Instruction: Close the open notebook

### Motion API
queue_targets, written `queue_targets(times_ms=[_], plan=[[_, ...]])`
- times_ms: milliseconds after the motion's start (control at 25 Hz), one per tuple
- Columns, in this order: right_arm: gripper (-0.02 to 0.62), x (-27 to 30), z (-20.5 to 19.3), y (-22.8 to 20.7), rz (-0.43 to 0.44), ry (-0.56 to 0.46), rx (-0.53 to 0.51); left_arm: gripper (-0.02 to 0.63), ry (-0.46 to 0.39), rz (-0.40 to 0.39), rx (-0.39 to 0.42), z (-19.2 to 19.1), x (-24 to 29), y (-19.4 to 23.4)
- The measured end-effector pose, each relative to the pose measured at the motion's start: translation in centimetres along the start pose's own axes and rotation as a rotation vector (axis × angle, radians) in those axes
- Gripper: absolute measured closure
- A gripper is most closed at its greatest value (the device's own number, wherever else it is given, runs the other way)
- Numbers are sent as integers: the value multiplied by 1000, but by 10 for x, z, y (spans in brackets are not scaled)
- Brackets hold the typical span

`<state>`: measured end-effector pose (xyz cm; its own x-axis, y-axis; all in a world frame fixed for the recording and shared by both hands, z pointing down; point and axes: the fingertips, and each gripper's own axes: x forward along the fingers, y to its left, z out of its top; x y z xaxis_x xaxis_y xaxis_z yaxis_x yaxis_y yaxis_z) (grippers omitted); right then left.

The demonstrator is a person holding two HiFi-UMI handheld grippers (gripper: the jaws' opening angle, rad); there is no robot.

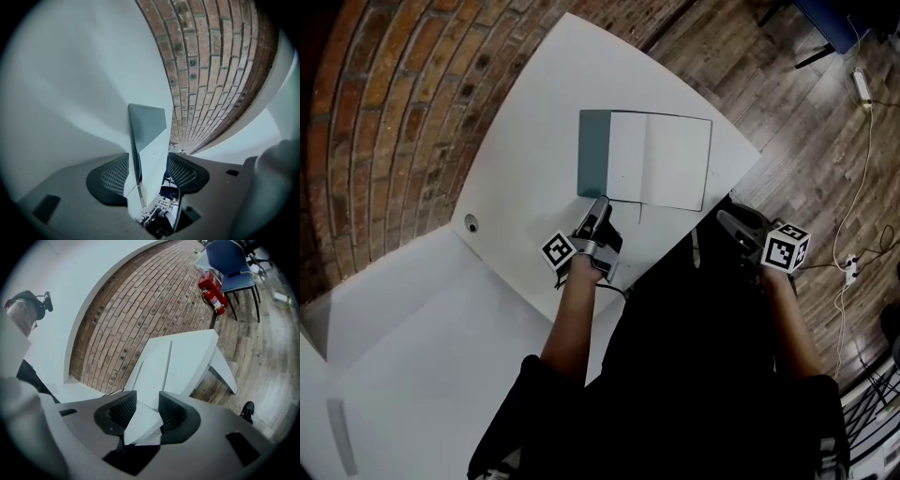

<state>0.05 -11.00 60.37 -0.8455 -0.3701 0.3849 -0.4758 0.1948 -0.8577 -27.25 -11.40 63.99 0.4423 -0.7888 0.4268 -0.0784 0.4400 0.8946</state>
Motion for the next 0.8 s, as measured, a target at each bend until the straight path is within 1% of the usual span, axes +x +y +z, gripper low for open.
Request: queue_targets(times_ms=[160, 280, 400, 480, 560, 640, 800], plan=[[445, -2, 1, -2, 7, -8, 9, 305, -35, 27, -10, 1, 3, -5], [448, -4, 4, -4, 9, -15, 9, 289, -56, 18, -25, 1, 3, -7], [448, -6, 4, -6, 8, -17, 12, 288, -56, -18, -43, 0, 3, -13], [448, -9, 4, -7, 5, -15, 14, 288, -32, -35, -45, -6, 6, -17], [448, -11, 4, -9, 1, -12, 16, 288, -19, -20, -44, -10, 9, -14], [448, -13, 4, -9, 0, -11, 16, 287, -28, -6, -48, -10, 10, -10], [449, -13, 5, -10, 1, -10, 17, 287, -18, 12, -12, -9, 13, -9]])
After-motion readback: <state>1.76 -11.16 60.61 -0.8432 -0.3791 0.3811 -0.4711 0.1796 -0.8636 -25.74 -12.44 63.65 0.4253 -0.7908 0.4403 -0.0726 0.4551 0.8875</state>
